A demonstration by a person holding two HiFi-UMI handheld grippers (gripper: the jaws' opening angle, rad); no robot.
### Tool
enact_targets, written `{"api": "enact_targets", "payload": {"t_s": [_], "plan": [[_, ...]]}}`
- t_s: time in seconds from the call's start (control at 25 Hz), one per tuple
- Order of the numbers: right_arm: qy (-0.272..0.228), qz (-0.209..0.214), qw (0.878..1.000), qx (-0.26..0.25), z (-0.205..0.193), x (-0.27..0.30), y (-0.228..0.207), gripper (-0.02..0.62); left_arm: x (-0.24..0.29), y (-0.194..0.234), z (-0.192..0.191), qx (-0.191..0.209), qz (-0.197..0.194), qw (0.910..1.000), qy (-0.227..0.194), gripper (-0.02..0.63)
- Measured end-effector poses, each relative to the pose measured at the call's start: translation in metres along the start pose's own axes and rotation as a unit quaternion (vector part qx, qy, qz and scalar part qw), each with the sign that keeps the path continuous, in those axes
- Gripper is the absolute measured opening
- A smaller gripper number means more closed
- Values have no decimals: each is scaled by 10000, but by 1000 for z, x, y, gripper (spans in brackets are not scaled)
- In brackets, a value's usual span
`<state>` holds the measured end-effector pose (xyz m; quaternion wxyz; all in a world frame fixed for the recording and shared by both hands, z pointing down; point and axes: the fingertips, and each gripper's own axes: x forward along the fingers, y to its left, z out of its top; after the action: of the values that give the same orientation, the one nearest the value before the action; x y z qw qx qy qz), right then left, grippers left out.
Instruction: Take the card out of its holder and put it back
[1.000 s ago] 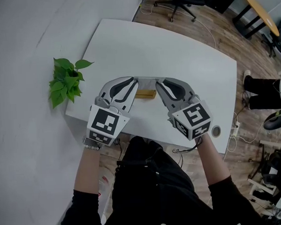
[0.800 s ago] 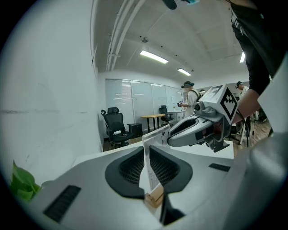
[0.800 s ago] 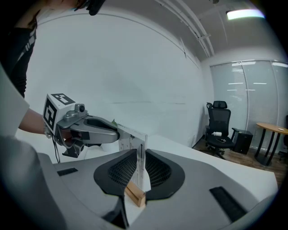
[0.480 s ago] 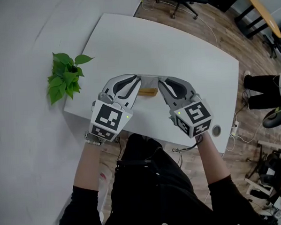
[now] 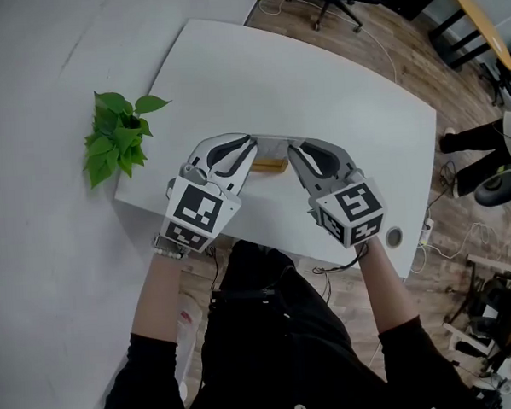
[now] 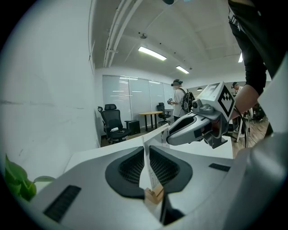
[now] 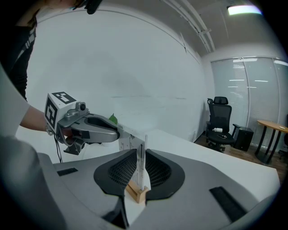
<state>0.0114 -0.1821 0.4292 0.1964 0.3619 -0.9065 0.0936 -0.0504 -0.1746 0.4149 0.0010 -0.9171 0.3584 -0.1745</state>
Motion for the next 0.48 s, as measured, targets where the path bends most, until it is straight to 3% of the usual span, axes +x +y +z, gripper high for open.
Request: {"api": "enact_targets", "payload": {"t_s": [0.48], "plan": [[19,69,10000,-27,2,8,0,91,1,7,-6,-67,32,10000,36,48]]}}
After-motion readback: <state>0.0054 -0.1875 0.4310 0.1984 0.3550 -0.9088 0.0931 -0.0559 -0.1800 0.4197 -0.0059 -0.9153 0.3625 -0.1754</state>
